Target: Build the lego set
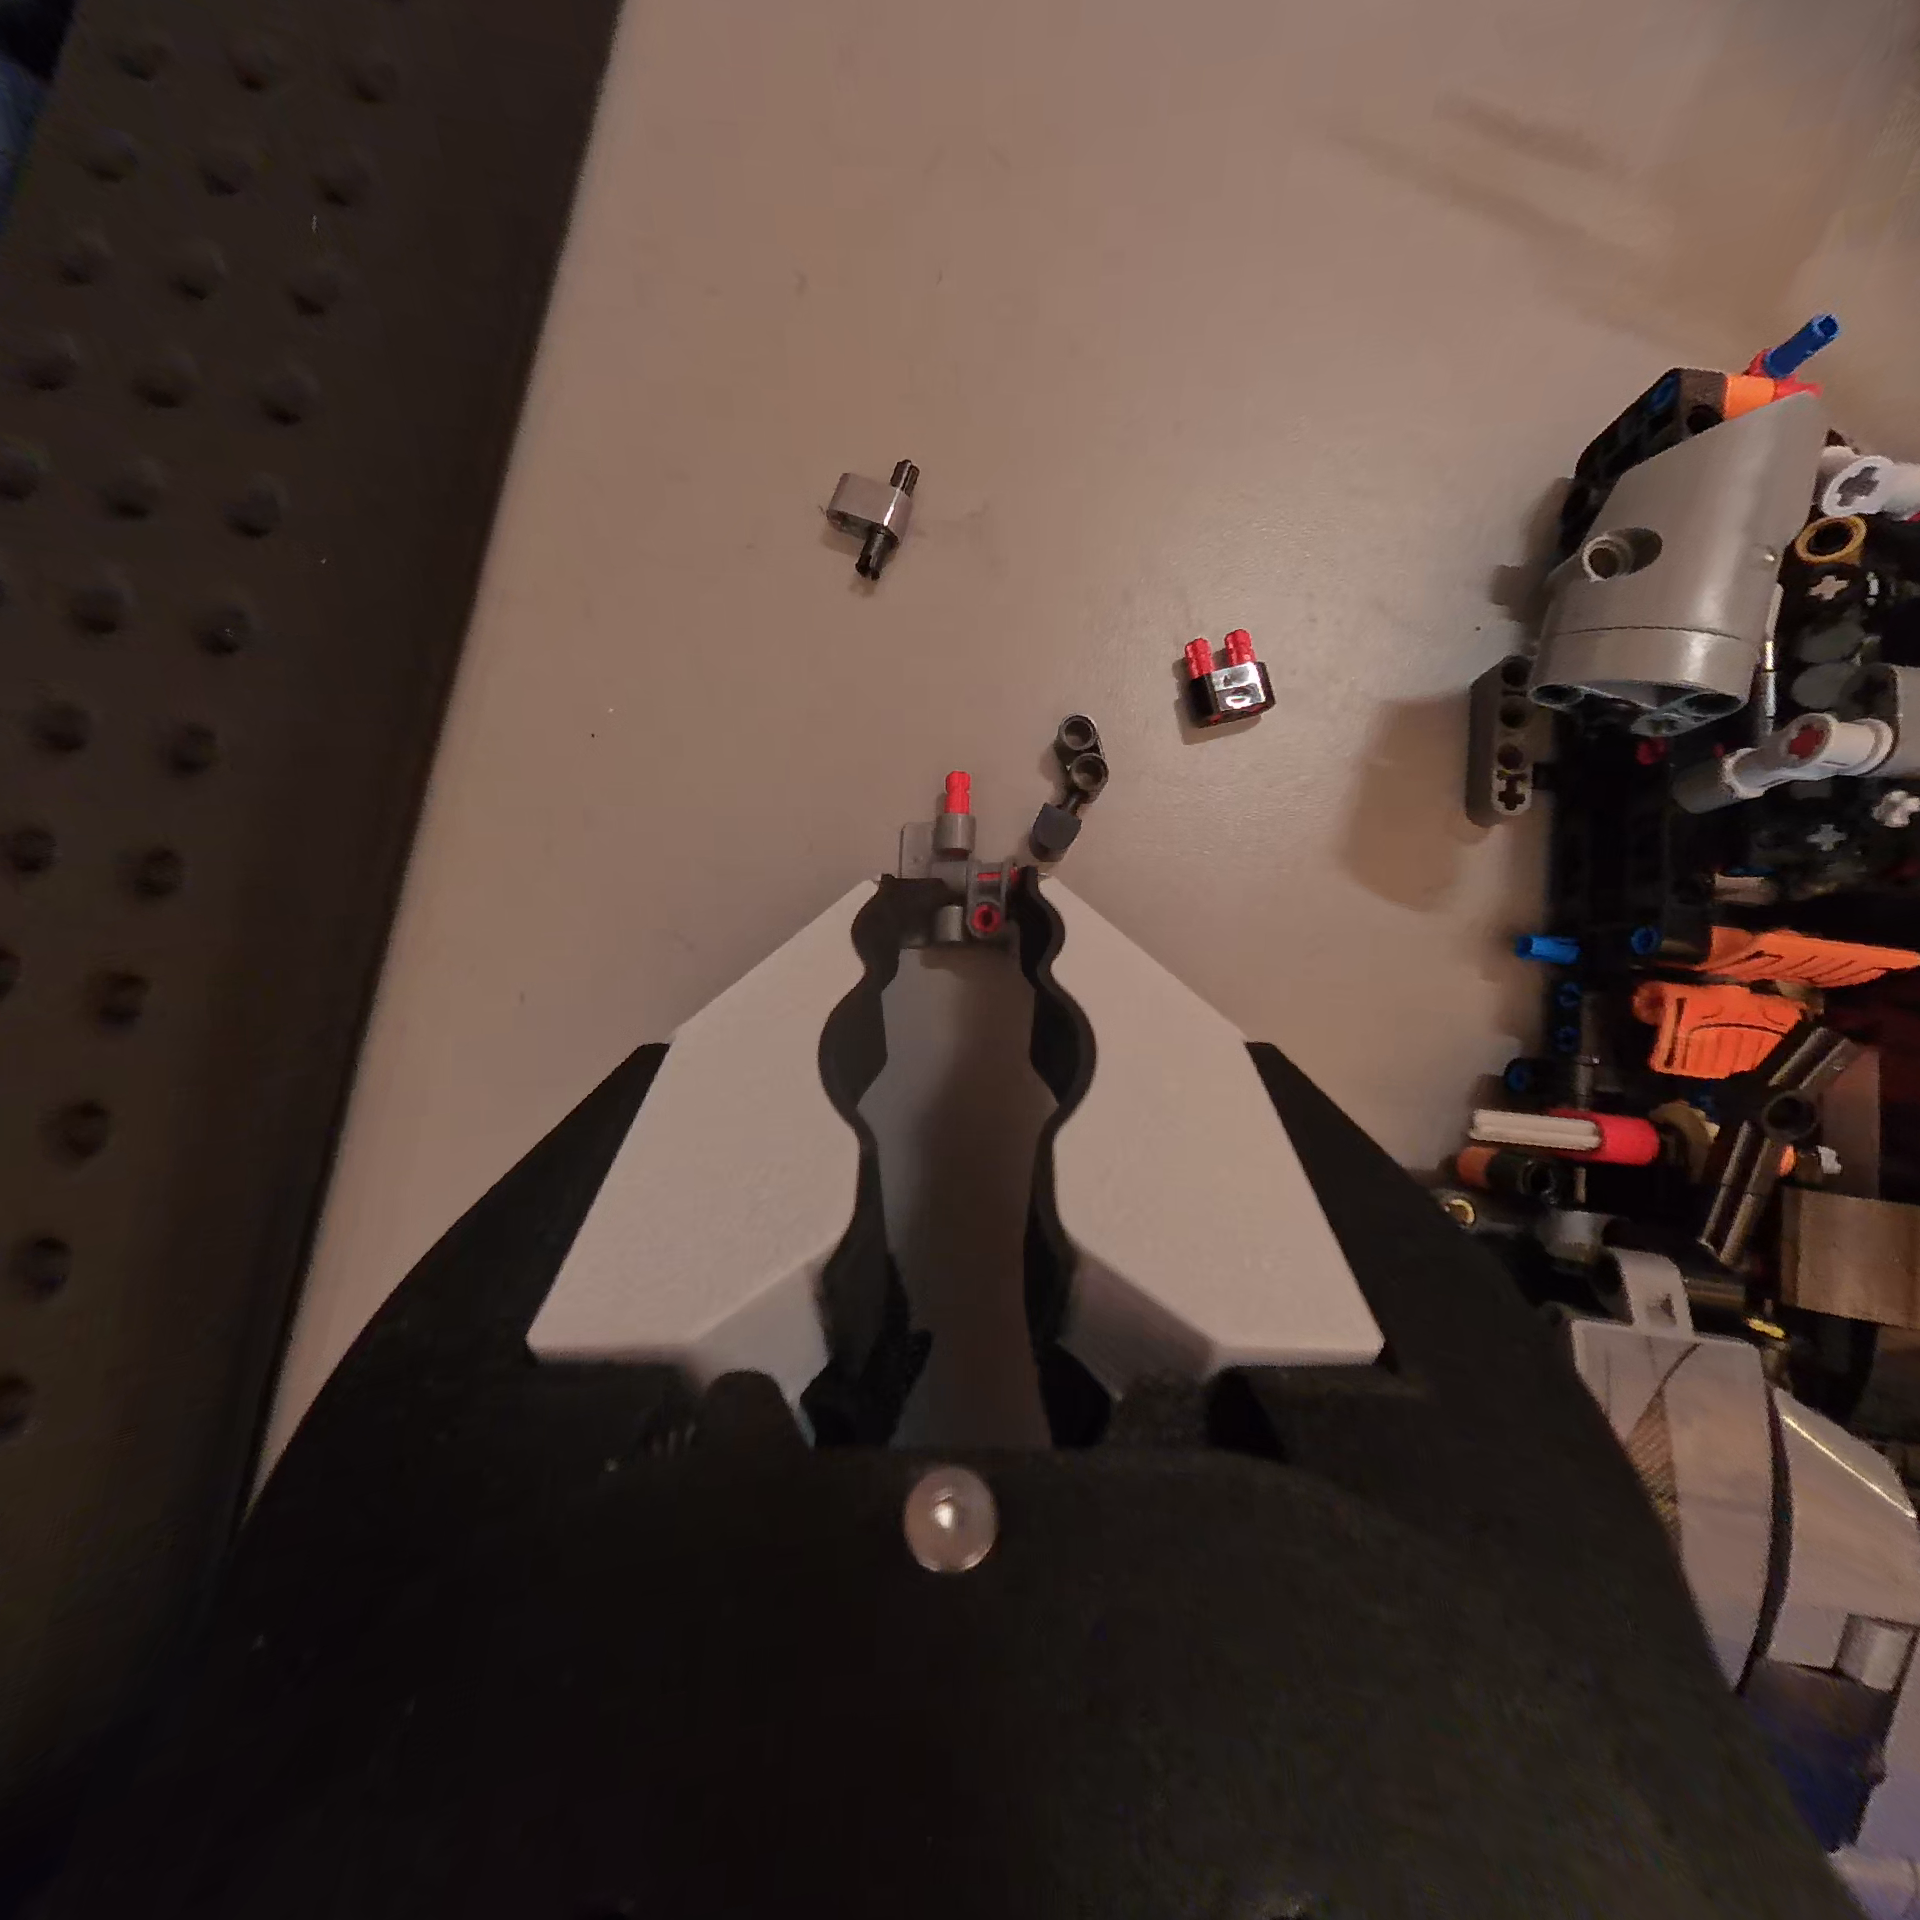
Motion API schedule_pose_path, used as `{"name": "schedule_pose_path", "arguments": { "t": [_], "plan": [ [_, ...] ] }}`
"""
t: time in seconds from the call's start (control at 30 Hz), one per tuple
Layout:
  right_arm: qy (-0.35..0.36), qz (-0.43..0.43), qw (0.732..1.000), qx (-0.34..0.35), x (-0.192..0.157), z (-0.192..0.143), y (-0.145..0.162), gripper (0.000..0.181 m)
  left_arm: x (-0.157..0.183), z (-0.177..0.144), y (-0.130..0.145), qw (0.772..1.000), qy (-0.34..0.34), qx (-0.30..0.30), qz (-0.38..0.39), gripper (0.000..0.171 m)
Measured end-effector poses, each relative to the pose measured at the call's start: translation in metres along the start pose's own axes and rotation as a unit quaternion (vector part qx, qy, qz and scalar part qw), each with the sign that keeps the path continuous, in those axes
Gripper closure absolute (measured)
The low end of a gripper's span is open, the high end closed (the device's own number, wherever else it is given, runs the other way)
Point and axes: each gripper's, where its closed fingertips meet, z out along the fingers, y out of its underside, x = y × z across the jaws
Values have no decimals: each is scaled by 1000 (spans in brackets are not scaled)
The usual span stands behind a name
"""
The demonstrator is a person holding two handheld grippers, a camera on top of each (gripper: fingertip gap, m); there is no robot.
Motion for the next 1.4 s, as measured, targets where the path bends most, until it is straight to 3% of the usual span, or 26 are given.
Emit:
{"name": "schedule_pose_path", "arguments": {
  "t": [0.13, 0.37, 0.57, 0.67, 0.73, 0.8, 0.83, 0.9, 1.07, 1.2, 1.27, 1.4],
  "plan": [
    [-4, -1, 1000, 2, -1, 1, -1, 161, 28, -39, -17, 999, 1, 44, 31, 165],
    [-4, 0, 1000, 2, -1, 1, -1, 160, 78, -73, -26, 995, 24, 61, 74, 165],
    [-5, 2, 1000, 3, -1, 1, -1, 160, 124, -46, 2, 991, 75, -22, 108, 166],
    [-5, 2, 1000, 2, -2, 1, -1, 160, 138, -25, -3, 989, 105, -26, 105, 165],
    [-5, 2, 1000, 2, -2, 1, 0, 160, 134, -12, -7, 989, 88, -41, 113, 165],
    [-5, 3, 1000, 2, -2, 0, 0, 160, 147, -16, -22, 986, 139, -2, 94, 165],
    [-5, 3, 1000, 2, -2, 0, 1, 160, 167, -24, -25, 975, 202, 7, 91, 165],
    [-6, 2, 1000, 1, -2, 0, 1, 160, 164, -22, -27, 980, 160, -2, 116, 165],
    [-8, -1, 1000, -1, -4, 0, 0, 160, 166, -18, -30, 980, 175, 13, 95, 165],
    [-8, 0, 1000, -2, -4, 0, 0, 160, 121, -1, -39, 995, 25, 17, 91, 164],
    [-8, 0, 1000, -2, -4, 0, 1, 160, 108, 0, -38, 996, -16, 7, 92, 152],
    [-8, -1, 1000, -4, -4, 0, 1, 160, 112, -20, -42, 996, -12, 44, 82, 135]
  ]
}}
